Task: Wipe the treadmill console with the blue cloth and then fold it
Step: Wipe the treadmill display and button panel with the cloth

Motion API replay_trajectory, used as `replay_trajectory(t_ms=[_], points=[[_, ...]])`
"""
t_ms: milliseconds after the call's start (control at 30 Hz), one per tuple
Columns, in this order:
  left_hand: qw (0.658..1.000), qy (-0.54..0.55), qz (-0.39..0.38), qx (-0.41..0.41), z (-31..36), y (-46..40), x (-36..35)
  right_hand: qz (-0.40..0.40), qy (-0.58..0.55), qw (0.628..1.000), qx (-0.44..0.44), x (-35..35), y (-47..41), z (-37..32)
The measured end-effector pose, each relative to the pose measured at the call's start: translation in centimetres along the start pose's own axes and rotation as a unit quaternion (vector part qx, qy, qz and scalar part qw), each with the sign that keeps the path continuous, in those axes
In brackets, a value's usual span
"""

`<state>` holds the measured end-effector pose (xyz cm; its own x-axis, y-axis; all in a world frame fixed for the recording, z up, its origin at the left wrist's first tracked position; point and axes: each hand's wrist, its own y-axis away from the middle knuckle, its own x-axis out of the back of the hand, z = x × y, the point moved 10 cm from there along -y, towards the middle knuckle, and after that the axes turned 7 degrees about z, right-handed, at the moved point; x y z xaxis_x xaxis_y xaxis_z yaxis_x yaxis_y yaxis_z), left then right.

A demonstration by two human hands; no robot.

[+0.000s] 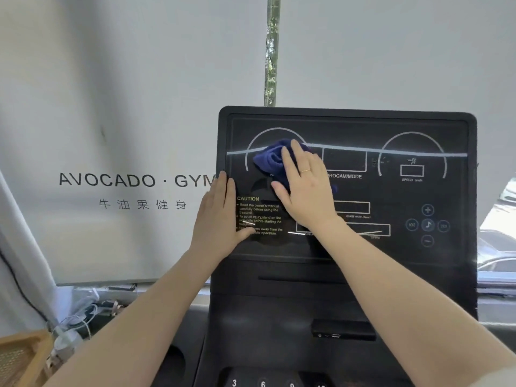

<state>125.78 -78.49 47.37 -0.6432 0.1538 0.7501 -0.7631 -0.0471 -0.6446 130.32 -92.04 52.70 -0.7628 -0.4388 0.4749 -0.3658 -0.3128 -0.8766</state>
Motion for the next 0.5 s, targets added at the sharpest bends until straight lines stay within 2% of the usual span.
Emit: replay_trajectory(t_ms=[100, 233, 300, 400, 500], points=[[1.000, -0.015, 0.009, -0.012, -0.4, -0.5, 0.1, 0.003, 0.024, 1.000, 0.019, -0.8, -0.6, -1.1], [1.000, 0.010, 0.001, 0.000, -1.6, -1.1, -0.5, -0.022, 0.006, 0.985, 0.170, -3.2, -1.0, -7.1], [0.999, 0.032, -0.009, 0.010, -2.2, -1.1, -0.8, -0.037, 0.016, 0.979, 0.201, -3.9, -0.7, -7.5], [1.000, 0.020, -0.012, 0.007, -2.2, -1.1, -0.9, -0.022, 0.037, 0.983, 0.178, -3.2, -1.9, -4.6], [1.000, 0.001, -0.018, 0.006, -1.9, -1.3, -0.8, 0.015, 0.051, 0.993, 0.104, -1.5, -3.9, 0.0]])
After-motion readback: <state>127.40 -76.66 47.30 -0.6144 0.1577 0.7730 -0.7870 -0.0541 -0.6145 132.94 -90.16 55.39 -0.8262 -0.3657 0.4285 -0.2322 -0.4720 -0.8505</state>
